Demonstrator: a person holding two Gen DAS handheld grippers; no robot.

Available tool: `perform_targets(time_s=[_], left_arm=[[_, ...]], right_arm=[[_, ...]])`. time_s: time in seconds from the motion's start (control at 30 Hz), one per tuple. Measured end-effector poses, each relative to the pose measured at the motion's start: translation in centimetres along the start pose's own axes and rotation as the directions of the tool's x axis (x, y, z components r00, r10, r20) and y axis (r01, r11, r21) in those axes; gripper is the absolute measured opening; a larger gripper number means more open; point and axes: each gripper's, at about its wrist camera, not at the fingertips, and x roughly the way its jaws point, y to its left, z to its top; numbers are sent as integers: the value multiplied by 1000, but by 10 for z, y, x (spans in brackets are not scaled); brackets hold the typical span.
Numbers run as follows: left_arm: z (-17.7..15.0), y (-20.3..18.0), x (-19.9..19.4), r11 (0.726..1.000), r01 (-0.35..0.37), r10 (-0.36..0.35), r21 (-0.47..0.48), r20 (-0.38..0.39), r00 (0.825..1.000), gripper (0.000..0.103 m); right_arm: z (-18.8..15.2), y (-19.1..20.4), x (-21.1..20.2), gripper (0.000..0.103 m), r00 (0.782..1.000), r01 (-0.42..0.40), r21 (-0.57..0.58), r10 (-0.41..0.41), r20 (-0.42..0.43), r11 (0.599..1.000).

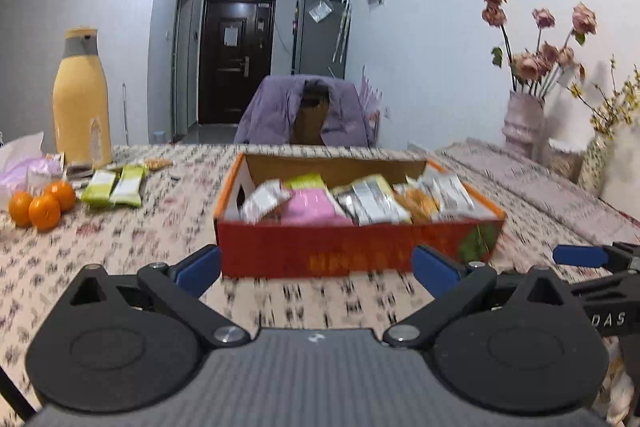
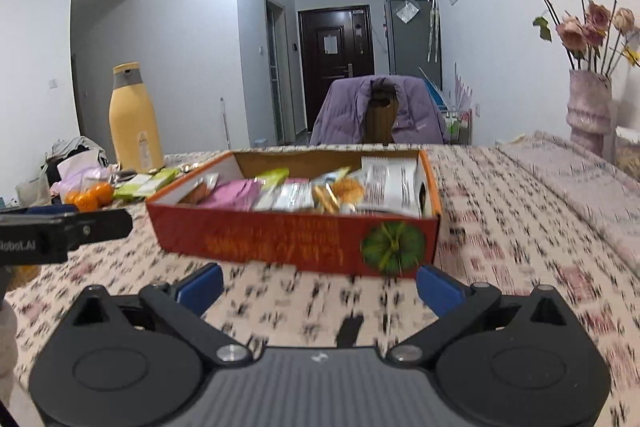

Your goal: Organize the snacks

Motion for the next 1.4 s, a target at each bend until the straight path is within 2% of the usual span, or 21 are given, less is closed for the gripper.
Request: perform_targets(time_s=[0.3,1.4], left_arm=[[-21,-5,-19,1000,5,-5,-1,-48,999,103],[-21,-8,-29,1000,-2,2,6,-41,999,103]], right_arm=[[-17,2,-21,103,1000,-1,15,1,-4,1000],[-18,5,-31,103,1000,0,13,0,4,1000]])
